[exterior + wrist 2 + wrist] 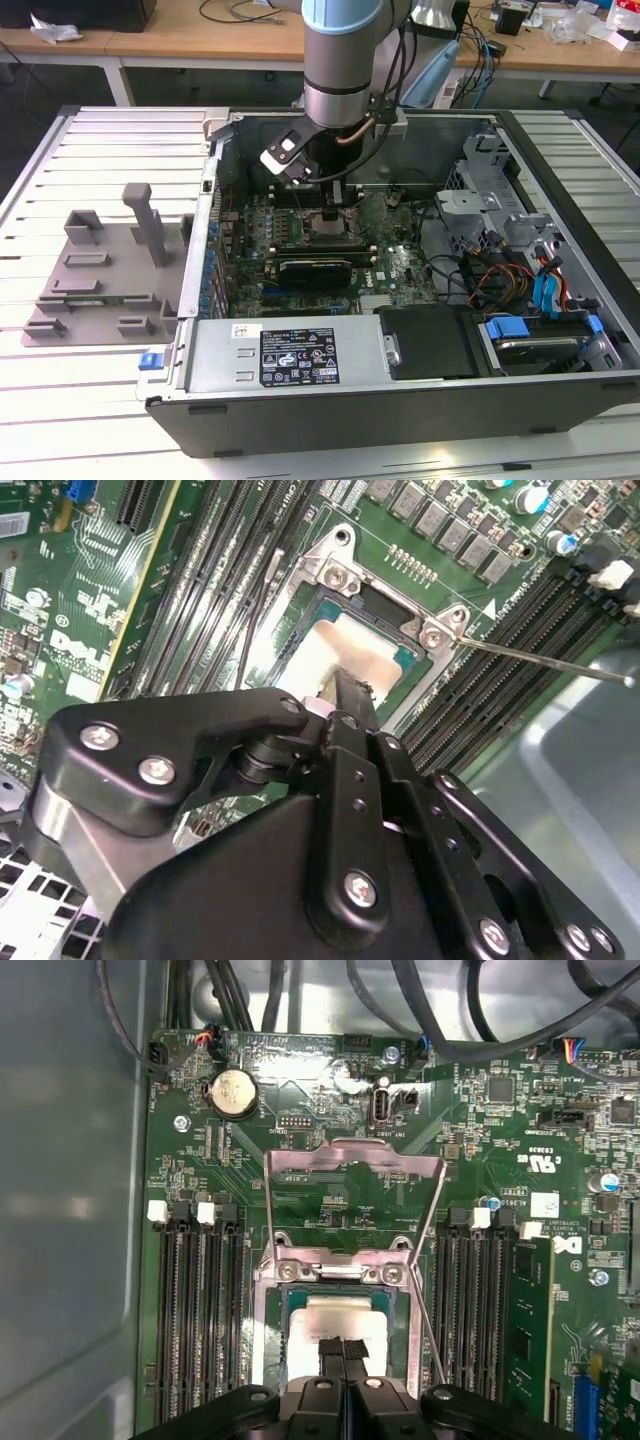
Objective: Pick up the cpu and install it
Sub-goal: 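Place the cpu into insertion slot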
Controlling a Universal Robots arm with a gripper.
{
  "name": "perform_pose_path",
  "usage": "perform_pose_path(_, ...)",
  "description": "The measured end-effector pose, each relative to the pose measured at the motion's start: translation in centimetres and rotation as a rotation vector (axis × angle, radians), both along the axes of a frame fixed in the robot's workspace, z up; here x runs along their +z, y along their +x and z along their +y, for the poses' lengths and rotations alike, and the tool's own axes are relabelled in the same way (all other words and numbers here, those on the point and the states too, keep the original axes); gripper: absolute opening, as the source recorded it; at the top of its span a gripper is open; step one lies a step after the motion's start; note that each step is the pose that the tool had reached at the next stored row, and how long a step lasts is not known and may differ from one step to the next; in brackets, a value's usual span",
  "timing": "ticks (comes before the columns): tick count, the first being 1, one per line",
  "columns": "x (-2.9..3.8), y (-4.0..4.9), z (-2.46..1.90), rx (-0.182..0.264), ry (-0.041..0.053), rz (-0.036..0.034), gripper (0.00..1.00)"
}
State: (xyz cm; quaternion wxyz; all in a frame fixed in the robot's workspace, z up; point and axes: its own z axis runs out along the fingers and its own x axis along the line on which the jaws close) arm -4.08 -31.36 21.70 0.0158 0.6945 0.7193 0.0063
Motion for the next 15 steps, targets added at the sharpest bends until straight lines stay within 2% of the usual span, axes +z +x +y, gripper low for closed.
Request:
perform_pose_path(4,-0.5,0.0,0.0,0.01,-0.0026,0.0001,0.11)
perform_pose_path(5,-0.53,-0.03,0.0,0.01,-0.0028,-0.0045,0.11)
perform_pose_path(6,-0.63,-0.08,0.01,0.01,-0.0024,-0.0226,0.11)
perform_pose_path(7,-0.73,-0.14,0.0,0.01,-0.0028,-0.0316,0.11)
perform_pose_path(11,-0.83,-0.26,0.0,0.01,-0.0029,-0.0318,0.11)
perform_pose_path(15,-1.28,-0.37,-0.01,0.01,-0.0036,-0.0313,0.11)
